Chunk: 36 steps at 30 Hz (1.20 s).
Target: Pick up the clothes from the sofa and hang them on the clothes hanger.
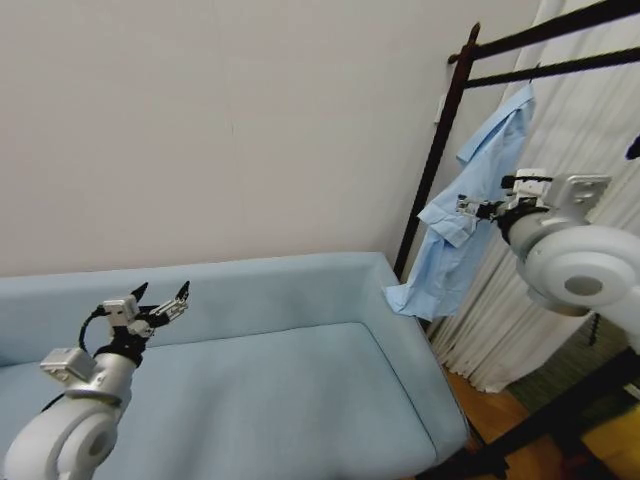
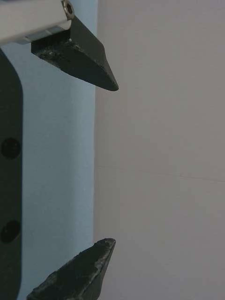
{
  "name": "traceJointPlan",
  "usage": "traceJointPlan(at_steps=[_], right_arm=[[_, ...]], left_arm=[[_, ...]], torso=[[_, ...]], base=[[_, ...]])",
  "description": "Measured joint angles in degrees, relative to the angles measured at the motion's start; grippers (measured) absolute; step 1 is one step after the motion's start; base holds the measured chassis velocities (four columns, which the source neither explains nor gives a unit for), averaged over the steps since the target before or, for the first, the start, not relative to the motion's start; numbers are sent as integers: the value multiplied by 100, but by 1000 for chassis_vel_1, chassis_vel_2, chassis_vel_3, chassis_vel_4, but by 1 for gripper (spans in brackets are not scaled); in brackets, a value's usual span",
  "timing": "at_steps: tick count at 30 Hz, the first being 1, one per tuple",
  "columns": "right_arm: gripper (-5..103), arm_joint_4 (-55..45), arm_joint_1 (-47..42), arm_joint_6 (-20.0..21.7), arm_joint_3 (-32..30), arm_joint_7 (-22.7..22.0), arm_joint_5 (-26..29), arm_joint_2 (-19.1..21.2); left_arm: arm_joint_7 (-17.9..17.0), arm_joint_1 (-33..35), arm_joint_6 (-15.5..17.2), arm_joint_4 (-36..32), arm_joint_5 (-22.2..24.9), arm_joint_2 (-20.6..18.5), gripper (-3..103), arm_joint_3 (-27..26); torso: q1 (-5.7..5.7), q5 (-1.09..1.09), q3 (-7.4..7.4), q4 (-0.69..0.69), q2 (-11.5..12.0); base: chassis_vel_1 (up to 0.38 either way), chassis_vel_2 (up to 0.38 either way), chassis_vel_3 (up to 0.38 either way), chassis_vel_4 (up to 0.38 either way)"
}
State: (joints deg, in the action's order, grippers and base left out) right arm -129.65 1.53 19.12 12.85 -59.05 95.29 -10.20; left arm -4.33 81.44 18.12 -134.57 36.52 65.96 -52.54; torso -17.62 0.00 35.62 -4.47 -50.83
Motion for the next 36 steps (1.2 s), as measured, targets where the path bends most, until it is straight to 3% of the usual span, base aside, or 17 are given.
traceJointPlan(at_steps=[3, 4, 8, 11, 15, 18, 21, 24, 26, 27, 30, 32, 33, 36], right_arm=[[100, -239, -31, -295, 126, 404, -30, -10], [100, -255, -162, -304, 74, 541, -186, -228], [100, -166, -263, -166, 23, 559, -306, -658], [100, 33, -503, -50, 80, 846, -586, -978], [100, 372, -1454, -88, 42, 1496, -1493, -1373], [100, 413, -1811, -164, 5, 1563, -1738, -1553], [100, 634, -2656, -375, -43, 1966, -2540, -2104], [100, 795, -3082, -507, -185, 2331, -3034, -2266], [100, 998, -3793, -691, -769, 2863, -3731, -2484], [100, 998, -3793, -691, -769, 2863, -3731, -2484], [100, 1099, -4738, -749, -1653, 3341, -4394, -2742], [100, 1068, -5706, -717, -2624, 3848, -4966, -3066], [100, 1068, -5706, -717, -2624, 3848, -4966, -3066], [100, 654, -6755, -534, -3739, 4456, -5516, -3647]], left_arm=[[15, 57, -21, -24, -109, 91, 100, 51], [27, 78, -26, -34, -156, 130, 100, 82], [47, 102, -36, -42, -195, 159, 100, 111], [67, 166, -53, -48, -214, 157, 100, 113], [111, 376, -148, -50, -292, 96, 100, 88], [128, 439, -190, -45, -342, 123, 100, 102], [169, 675, -424, -12, -589, 382, 100, 125], [202, 764, -591, 75, -770, 511, 100, 171], [270, 850, -820, 210, -982, 666, 100, 223], [270, 850, -820, 210, -982, 666, 100, 223], [343, 909, -970, 306, -1184, 841, 100, 252], [424, 933, -1095, 363, -1352, 981, 100, 259], [424, 933, -1095, 363, -1352, 981, 100, 259], [535, 1005, -1246, 407, -1526, 1184, 100, 275]], torso=[[1, -1, -1, -3, 0], [1, -1, 0, -2, 0], [0, 2, 1, 3, 1], [-1, -3, 1, 2, 2], [-1, 0, 1, 0, 2], [-1, 0, 1, -1, 1], [-1, 2, 1, 3, 2], [-1, 0, 1, 4, 2], [-1, -1, 1, 1, 2], [-1, -1, 1, 1, 2], [-1, 0, 1, 0, 2], [-1, 2, 0, -2, 2], [-1, 2, 0, -2, 2], [0, -1, -1, -2, 2]], base=[[0, 0, 0, 0], [0, 0, 0, 0], [0, 0, 0, 0], [0, 0, 0, 0], [0, 0, 0, 0], [0, 0, 0, 0], [0, 0, 0, 0], [0, 0, 0, 0], [0, 0, 0, 0], [0, 0, 0, 0], [0, 0, 0, 0], [0, 0, 0, 0], [0, 0, 0, 0], [0, 0, 0, 0]])
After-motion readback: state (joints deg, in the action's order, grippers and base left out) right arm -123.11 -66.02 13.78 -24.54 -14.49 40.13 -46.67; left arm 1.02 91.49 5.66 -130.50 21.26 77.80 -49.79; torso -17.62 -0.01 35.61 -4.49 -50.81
